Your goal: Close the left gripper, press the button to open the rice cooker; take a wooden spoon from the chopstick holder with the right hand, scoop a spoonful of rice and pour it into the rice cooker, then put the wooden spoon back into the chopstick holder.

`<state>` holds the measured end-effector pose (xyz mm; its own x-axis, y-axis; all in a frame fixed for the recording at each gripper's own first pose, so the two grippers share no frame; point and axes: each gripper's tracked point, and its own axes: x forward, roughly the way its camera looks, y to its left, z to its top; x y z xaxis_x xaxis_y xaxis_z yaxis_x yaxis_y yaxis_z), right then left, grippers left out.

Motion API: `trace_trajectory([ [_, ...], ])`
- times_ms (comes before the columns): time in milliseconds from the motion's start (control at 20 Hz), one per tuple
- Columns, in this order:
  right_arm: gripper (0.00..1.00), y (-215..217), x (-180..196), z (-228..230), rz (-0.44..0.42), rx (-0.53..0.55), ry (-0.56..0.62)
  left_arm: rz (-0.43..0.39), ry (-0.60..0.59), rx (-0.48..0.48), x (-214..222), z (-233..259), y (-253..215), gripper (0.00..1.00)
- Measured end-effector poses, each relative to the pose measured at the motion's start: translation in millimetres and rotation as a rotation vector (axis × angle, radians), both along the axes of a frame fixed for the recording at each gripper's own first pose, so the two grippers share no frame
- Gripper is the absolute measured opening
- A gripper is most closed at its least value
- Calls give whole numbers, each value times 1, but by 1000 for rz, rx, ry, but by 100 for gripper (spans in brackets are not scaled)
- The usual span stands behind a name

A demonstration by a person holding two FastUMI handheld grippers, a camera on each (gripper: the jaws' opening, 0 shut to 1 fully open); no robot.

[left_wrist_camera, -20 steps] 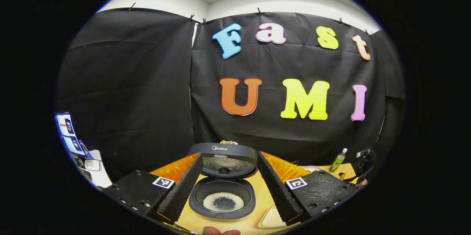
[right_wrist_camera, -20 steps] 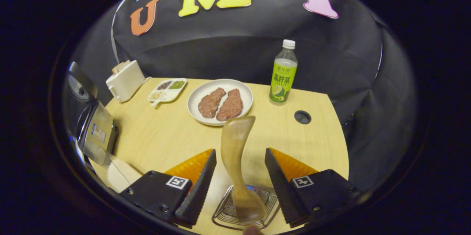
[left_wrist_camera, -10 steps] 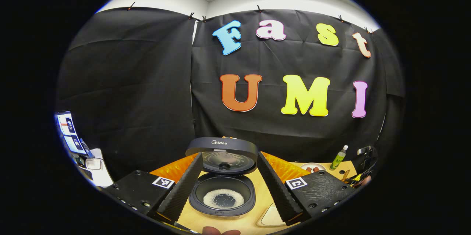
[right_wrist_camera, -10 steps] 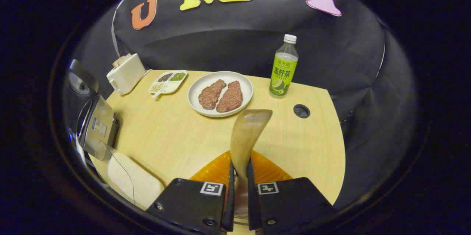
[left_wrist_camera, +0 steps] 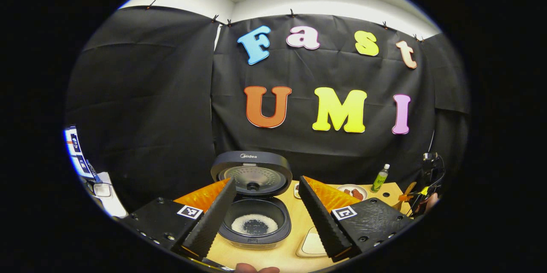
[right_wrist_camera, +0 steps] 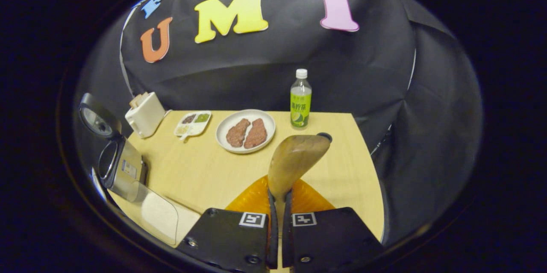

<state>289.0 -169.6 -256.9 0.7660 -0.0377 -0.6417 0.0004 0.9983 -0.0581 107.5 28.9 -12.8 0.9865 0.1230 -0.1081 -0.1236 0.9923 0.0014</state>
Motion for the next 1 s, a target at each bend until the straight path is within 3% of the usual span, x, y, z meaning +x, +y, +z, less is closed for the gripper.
trace_trajectory([
  [250,9,27,-35,56,-49,35,-75,-34,-43,40,-13,6,21,94],
  [550,9,110,-84,100,5,-15,-177,-98,-88,23,-23,11,41,94],
  [800,9,195,-110,80,64,21,-184,-110,-88,7,-33,11,63,95],
  [1000,9,228,-121,33,90,-18,-131,-104,-66,-42,-56,6,79,94],
])
